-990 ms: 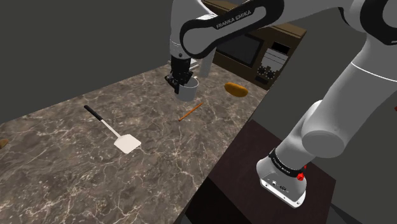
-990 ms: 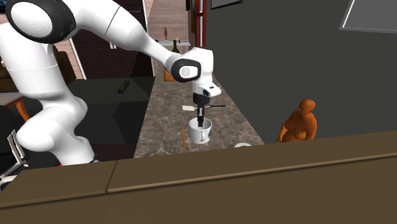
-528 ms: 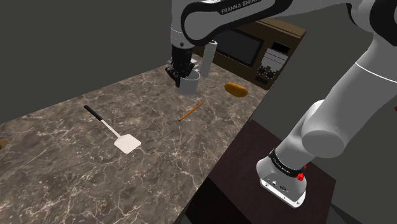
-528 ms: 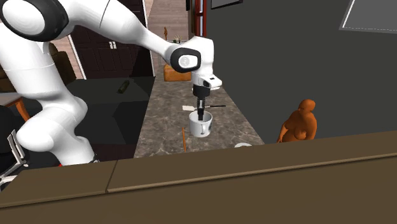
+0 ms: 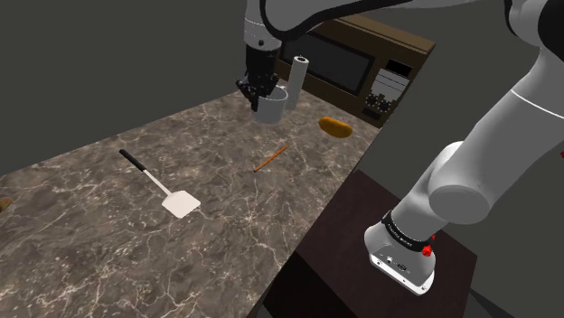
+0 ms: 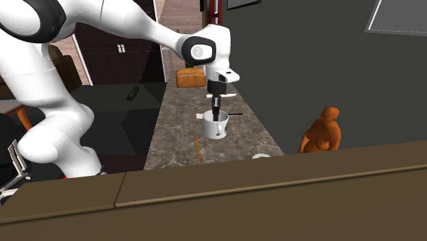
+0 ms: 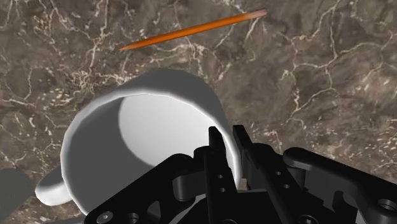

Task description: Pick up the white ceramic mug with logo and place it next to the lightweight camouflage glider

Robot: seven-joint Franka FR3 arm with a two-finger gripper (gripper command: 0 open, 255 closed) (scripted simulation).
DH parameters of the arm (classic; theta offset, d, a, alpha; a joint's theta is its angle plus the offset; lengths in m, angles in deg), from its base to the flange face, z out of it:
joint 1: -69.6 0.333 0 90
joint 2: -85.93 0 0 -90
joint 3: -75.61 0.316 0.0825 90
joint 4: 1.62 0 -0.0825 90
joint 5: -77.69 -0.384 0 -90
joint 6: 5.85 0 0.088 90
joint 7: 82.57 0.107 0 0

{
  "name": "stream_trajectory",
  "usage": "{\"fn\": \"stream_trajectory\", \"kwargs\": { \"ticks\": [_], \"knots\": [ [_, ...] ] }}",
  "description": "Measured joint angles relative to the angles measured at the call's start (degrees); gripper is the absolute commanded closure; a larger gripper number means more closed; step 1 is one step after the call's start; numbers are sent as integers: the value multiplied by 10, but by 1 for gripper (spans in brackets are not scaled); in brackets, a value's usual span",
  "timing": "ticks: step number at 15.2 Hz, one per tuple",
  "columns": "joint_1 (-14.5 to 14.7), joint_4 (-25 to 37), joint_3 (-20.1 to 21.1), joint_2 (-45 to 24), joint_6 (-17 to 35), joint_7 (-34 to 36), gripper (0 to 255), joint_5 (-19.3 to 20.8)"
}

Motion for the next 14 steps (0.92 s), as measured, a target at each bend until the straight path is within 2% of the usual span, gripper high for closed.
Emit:
{"fn": "stream_trajectory", "kwargs": {
  "ticks": [7, 14],
  "knots": [
    [0, 39, -1, 12, -50, -4, 255, -3],
    [41, 89, 42, -31, -62, 81, 255, 5]
  ]
}}
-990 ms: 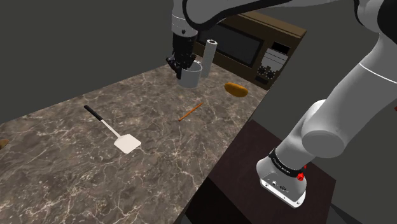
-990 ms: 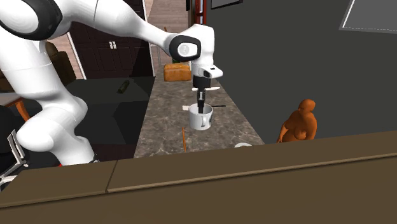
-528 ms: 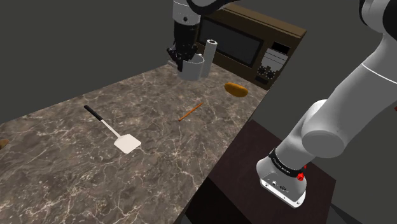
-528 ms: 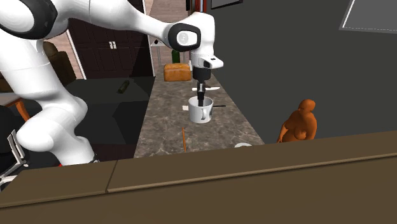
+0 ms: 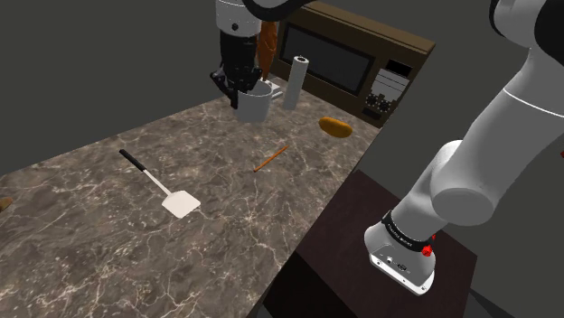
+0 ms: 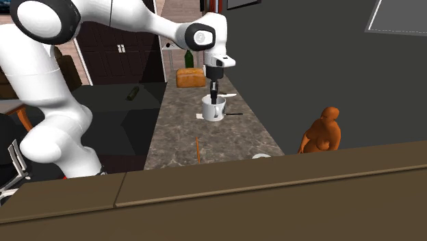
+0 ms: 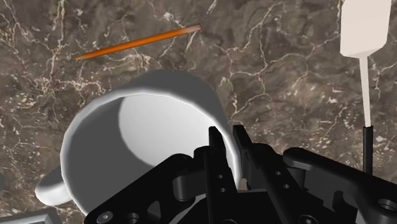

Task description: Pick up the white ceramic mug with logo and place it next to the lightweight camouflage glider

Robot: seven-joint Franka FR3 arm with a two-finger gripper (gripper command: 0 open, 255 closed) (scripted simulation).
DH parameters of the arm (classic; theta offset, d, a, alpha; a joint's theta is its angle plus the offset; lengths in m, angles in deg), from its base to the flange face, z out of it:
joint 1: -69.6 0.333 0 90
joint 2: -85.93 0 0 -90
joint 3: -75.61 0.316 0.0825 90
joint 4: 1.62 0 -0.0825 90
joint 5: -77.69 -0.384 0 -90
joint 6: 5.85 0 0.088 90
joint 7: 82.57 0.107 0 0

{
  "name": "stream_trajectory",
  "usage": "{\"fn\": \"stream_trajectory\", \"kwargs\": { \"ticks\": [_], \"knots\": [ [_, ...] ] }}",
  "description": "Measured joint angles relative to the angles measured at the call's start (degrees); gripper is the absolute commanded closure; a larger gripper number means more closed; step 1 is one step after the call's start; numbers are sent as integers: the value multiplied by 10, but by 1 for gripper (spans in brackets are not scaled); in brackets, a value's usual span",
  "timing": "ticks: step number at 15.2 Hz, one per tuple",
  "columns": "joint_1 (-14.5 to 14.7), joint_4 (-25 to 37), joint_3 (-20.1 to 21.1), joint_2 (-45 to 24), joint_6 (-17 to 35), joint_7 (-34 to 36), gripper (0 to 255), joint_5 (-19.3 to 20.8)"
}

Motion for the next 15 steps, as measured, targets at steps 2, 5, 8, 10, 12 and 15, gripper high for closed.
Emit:
{"fn": "stream_trajectory", "kwargs": {
  "ticks": [2, 5, 8, 10, 12, 15],
  "knots": [
    [13, 24, 12, -22, -4, 27, 255, 6],
    [37, 61, 29, -54, -12, 70, 255, 17],
    [61, 103, 43, -92, -21, 110, 255, 30],
    [81, 139, 51, -123, -29, 138, 255, 42],
    [102, 181, 58, -153, -44, 165, 255, 54],
    [134, 242, 64, -203, -61, 199, 255, 72]
  ]
}}
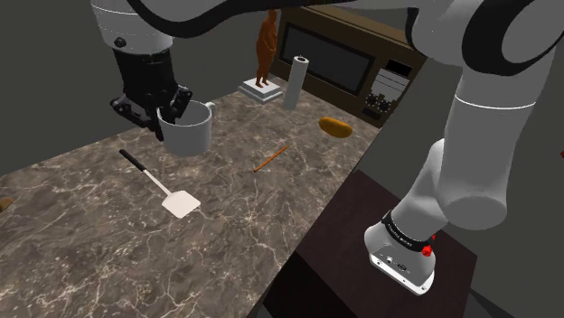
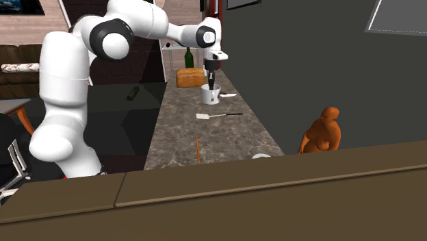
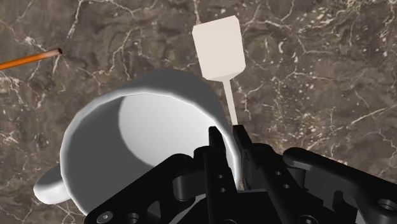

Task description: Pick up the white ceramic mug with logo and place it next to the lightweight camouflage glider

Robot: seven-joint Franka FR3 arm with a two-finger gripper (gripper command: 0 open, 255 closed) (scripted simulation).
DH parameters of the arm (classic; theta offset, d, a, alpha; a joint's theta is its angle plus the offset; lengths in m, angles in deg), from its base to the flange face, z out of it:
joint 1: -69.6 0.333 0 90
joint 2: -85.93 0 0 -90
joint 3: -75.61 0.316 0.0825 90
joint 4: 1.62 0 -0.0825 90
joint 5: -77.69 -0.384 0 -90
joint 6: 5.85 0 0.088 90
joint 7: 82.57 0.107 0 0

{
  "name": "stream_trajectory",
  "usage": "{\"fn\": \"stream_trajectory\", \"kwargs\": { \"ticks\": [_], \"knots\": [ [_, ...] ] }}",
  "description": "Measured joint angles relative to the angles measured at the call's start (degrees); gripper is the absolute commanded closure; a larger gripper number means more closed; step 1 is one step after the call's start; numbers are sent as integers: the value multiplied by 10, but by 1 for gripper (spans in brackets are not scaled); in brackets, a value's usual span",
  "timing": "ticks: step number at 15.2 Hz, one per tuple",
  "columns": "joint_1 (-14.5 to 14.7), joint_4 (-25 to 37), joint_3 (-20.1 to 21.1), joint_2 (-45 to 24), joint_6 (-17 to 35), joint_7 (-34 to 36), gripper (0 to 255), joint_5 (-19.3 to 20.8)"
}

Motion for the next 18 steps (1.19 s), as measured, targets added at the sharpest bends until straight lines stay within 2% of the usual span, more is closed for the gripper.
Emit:
{"fn": "stream_trajectory", "kwargs": {
  "ticks": [4, 7, 10, 11, 13, 18],
  "knots": [
    [53, 108, 3, -77, -37, 43, 255, 26],
    [100, 213, 1, -145, -76, 67, 255, 45],
    [168, 402, -11, -255, -150, 78, 255, 69],
    [177, 423, -13, -270, -157, 80, 255, 71],
    [182, 429, -14, -280, -154, 83, 255, 73],
    [163, 345, -10, -256, -96, 92, 255, 70]
  ]
}}
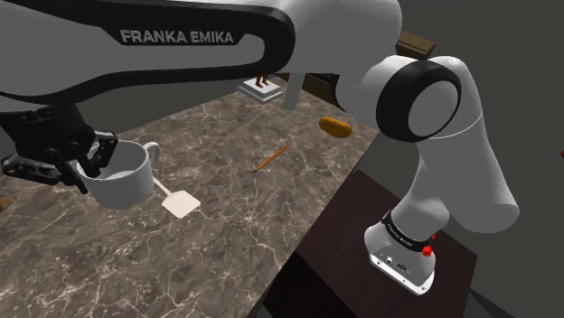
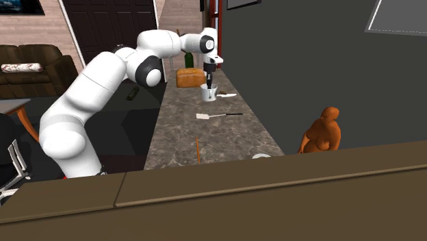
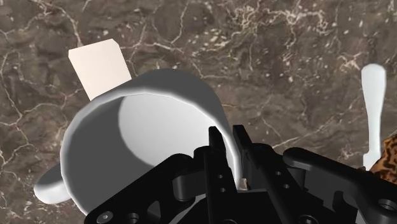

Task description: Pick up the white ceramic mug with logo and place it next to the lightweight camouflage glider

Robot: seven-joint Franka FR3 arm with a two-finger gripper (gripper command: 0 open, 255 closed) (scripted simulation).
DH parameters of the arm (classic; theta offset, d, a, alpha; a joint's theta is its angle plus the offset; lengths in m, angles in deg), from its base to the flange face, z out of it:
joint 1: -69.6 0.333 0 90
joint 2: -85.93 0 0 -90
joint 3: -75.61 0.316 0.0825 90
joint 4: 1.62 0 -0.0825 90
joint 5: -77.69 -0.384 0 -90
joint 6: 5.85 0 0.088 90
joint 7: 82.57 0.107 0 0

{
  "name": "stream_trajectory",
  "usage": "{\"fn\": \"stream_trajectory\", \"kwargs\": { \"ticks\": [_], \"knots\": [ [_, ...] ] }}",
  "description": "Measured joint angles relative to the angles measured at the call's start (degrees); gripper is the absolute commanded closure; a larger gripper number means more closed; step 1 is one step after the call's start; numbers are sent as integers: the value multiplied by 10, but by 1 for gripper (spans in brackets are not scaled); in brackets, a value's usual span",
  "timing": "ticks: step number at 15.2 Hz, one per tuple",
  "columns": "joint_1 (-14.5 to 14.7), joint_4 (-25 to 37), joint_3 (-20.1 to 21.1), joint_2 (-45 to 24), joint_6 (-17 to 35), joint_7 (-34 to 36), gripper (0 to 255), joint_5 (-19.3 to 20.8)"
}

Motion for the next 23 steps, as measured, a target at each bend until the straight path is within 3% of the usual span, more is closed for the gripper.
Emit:
{"fn": "stream_trajectory", "kwargs": {
  "ticks": [13, 20, 21, 23],
  "knots": [
    [-18, -107, -1, -1, 103, 12, 255, 4],
    [-18, -112, -1, -2, 110, 13, 255, 5],
    [-18, -112, -1, -2, 110, 13, 0, 5],
    [-18, -112, -1, -2, 110, 14, 0, 5]
  ]
}}
